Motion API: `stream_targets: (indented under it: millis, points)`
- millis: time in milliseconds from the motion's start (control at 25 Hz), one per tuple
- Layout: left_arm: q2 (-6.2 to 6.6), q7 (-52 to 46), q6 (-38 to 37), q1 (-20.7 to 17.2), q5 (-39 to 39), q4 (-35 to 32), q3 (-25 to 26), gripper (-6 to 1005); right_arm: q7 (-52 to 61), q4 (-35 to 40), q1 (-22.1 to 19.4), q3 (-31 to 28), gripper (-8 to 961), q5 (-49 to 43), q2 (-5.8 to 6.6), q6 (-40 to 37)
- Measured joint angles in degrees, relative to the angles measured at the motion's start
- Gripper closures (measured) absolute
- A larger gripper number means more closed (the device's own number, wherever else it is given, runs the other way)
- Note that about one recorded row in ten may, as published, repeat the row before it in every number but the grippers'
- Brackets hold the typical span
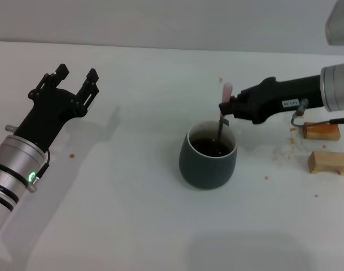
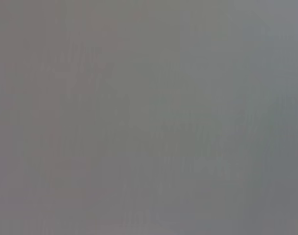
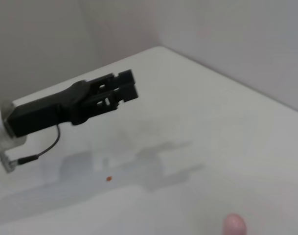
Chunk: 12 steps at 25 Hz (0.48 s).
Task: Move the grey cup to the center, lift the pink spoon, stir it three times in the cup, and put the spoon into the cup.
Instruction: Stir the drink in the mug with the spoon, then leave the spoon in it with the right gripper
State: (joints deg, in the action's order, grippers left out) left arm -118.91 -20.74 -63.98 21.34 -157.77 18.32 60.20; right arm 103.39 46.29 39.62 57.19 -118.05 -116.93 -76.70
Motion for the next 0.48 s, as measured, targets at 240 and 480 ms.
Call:
stream_targets:
  millis: [240,480]
  points:
    - [0.00,0.0,0.0,0.0,0.0,0.1,0.0,316,0.5,0.2,0.2,-0.8,879,0.0,-0.43,1.5]
    - [0.00,0.0,0.0,-0.1,0.0,0.1,0.1,316,-0.2,1.3,-0.3,-1.1,686,0.2,-1.04,2.0]
